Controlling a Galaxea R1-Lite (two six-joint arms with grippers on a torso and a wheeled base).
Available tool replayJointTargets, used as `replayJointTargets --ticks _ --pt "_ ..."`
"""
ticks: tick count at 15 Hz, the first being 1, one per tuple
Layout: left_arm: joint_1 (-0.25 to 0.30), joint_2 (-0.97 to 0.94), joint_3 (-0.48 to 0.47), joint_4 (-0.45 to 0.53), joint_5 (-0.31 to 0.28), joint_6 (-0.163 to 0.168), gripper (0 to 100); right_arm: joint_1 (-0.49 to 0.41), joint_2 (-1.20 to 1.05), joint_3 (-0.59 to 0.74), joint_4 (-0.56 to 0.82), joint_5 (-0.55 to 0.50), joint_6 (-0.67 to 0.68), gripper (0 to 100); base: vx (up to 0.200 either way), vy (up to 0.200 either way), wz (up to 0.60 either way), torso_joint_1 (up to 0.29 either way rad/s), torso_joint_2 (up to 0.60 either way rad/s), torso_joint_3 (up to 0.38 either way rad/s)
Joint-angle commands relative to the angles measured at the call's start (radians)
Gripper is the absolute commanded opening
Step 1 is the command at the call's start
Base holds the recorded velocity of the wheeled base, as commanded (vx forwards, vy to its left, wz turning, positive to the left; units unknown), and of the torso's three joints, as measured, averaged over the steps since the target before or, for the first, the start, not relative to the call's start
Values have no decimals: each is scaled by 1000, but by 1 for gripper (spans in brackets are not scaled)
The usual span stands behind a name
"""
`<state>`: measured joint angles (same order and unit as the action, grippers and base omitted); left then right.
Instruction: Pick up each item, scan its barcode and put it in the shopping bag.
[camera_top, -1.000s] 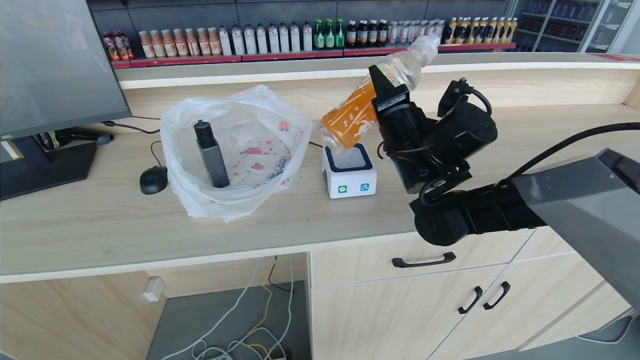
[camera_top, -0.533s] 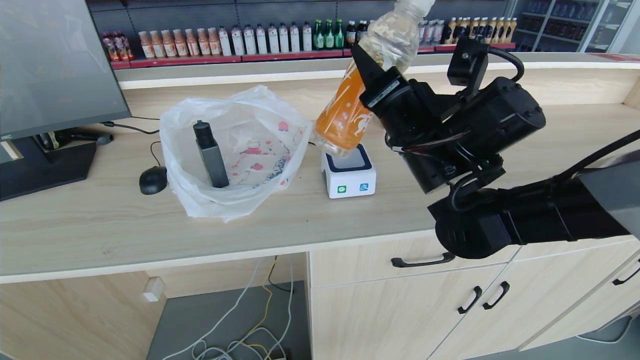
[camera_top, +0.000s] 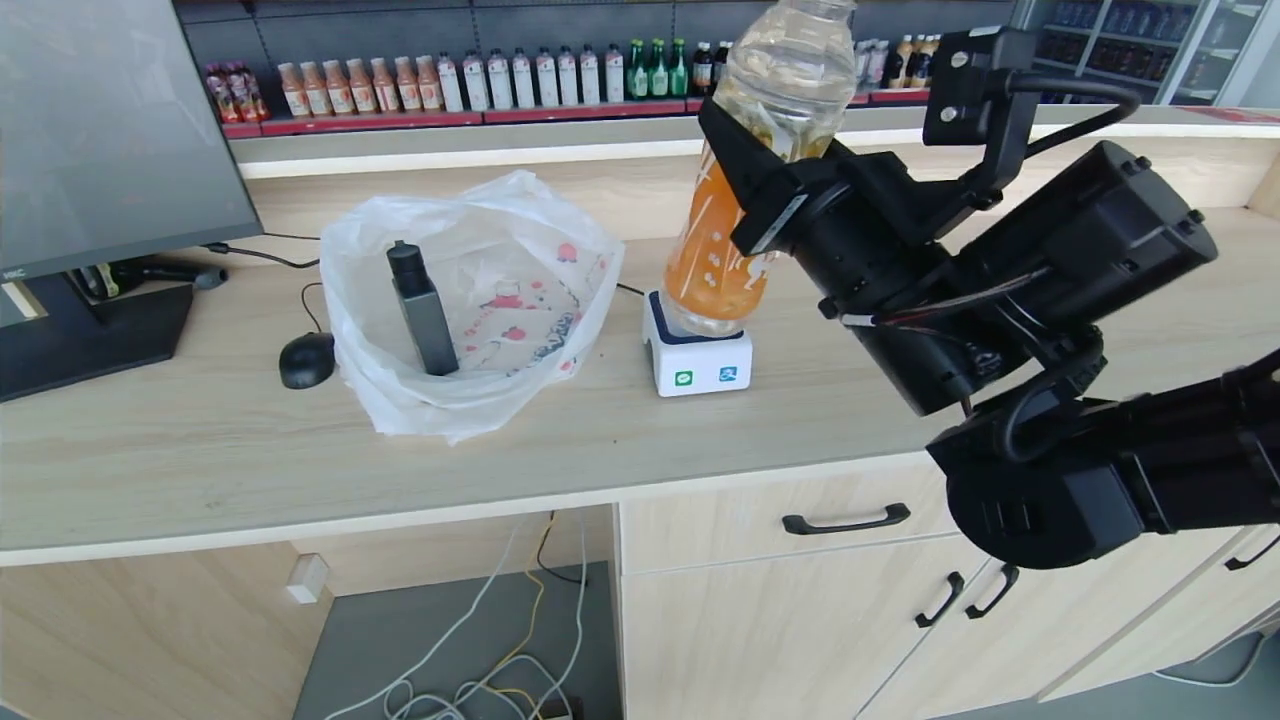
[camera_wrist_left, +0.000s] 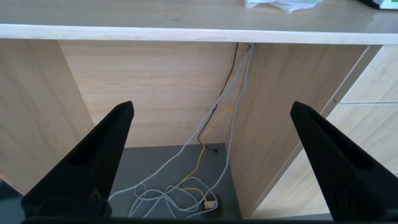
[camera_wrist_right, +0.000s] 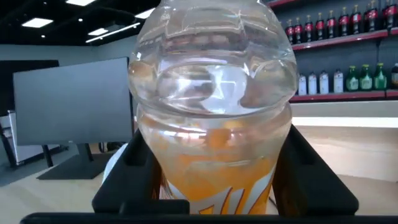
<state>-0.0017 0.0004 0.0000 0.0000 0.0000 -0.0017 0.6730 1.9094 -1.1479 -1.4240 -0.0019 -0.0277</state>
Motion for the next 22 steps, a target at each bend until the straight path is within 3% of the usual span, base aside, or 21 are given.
replayJointTargets --ticks 1,5,17,22 --pt "0 0 0 0 0 0 100 2 -4 22 -23 2 -57 0 0 0 0 0 0 0" --pt "0 0 0 0 0 0 100 -7 31 59 -76 2 -54 0 0 0 0 0 0 0" --pt "0 0 0 0 0 0 100 -33 66 54 -98 2 -15 0 0 200 0 0 1 2" --pt "0 0 0 0 0 -1 100 -33 115 11 -95 3 -14 0 0 0 0 0 0 0"
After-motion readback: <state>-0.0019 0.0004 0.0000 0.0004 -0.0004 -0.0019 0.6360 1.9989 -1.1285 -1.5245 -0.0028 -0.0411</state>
